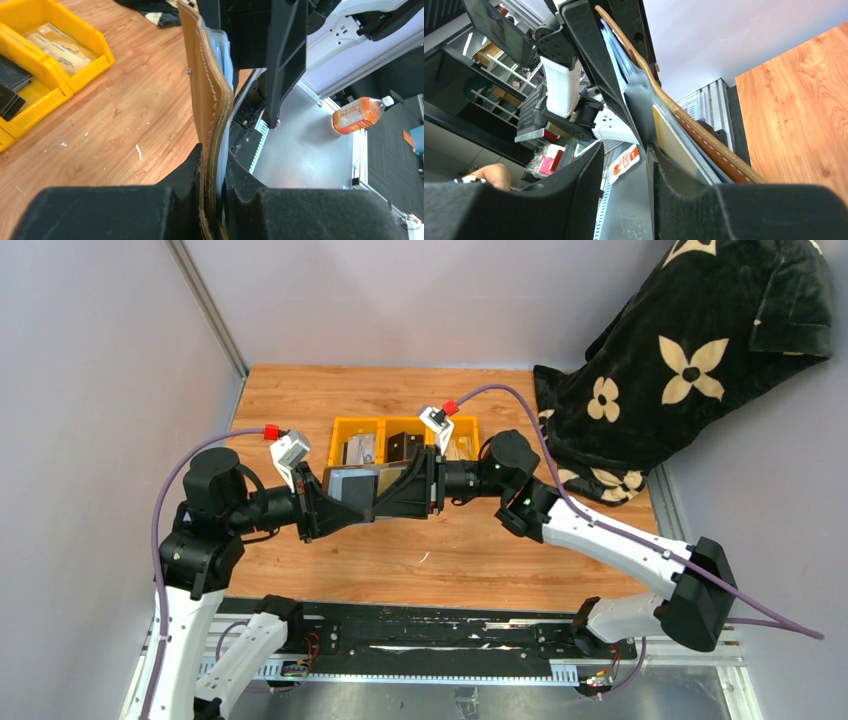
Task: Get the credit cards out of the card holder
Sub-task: Remove the credit card from the card holder.
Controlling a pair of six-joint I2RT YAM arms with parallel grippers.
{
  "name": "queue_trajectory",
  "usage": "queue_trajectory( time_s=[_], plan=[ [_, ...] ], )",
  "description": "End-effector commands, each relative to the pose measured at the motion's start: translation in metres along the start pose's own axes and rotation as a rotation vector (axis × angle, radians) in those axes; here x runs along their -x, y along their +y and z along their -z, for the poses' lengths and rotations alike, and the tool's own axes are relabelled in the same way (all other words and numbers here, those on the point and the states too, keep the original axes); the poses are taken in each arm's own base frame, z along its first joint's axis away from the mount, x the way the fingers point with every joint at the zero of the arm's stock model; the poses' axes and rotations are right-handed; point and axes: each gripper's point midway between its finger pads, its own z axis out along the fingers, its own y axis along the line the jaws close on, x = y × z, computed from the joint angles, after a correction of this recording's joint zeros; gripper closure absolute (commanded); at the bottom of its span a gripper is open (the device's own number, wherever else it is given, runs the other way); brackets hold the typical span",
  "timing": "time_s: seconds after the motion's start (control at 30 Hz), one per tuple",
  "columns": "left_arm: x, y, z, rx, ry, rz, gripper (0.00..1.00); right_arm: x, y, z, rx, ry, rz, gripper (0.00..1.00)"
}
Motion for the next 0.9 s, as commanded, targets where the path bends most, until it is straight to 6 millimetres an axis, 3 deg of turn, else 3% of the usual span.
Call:
queue_trajectory(
  time_s=[0.0,0.23,0.87],
  plan=[
    [0.004,0.004,-0.001,0.018,-0.005,-0.016,1.0,0.005,0.035,0.007,0.05,-0.011,0.092,0.6],
    [0.005,0.003,-0.003,0.006,-0.012,0.019,1.0,0.002,0.041,0.0,0.128,0.007,0.04,0.6],
    [0.014,-0.019,-0.004,-0.109,-0.042,0.08,1.0,-0.002,0.031,-0.01,0.168,0.018,-0.016,0.62]
  ],
)
